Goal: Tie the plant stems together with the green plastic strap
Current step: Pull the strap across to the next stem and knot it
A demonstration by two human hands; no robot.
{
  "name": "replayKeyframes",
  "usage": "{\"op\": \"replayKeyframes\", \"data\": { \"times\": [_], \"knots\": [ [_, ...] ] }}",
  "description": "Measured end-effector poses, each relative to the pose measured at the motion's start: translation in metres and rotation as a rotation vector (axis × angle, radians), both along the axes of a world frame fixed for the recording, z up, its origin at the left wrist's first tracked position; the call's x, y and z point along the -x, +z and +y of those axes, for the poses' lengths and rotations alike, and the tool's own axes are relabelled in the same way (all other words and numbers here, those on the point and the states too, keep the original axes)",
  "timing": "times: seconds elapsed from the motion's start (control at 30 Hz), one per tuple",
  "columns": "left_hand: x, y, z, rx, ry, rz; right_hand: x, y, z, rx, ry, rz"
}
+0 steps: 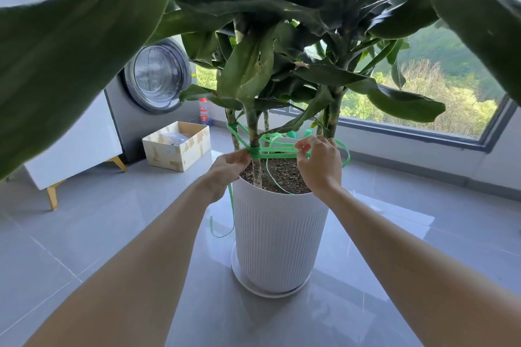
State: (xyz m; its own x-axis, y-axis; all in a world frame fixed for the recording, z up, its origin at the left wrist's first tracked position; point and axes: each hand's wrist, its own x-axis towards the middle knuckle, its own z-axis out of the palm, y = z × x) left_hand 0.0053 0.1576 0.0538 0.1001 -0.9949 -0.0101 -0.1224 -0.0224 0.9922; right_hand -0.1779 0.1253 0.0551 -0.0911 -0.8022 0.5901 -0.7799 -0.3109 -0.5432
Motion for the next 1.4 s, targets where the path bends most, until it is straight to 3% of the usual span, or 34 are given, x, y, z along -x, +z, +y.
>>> {"op": "replayKeyframes", "data": {
  "times": [0.3,0.4,0.53,0.67,1.03,1.17,1.23,1.33,1.4],
  "knots": [
    [-0.003,0.002,-0.005,-0.053,-0.121,-0.078,-0.010,0.010,-0.005,0.020,0.039,0.128],
    [-0.003,0.001,-0.005,-0.023,-0.135,-0.134,-0.016,0.016,-0.005,0.083,0.136,0.277],
    [-0.005,0.000,-0.004,0.004,-0.137,-0.135,-0.027,0.022,-0.017,-0.125,0.222,0.256],
    [-0.005,0.000,-0.005,0.017,-0.137,-0.140,-0.033,0.018,-0.021,-0.241,0.267,0.356],
    [-0.004,0.001,-0.003,0.005,-0.113,-0.138,-0.019,0.027,-0.008,-0.128,0.067,0.544],
    [-0.001,0.004,0.001,0.052,-0.045,-0.163,-0.006,0.029,-0.004,-0.199,0.039,0.533],
    [-0.001,0.003,0.002,0.173,0.098,-0.299,0.002,0.028,-0.004,-0.227,0.073,0.507],
    [-0.003,0.005,0.009,0.350,0.354,-0.656,0.013,0.028,0.001,-0.210,0.184,0.445],
    [-0.001,0.009,0.016,0.500,0.389,-0.912,0.018,0.027,0.006,-0.185,0.195,0.439]
  ]
}}
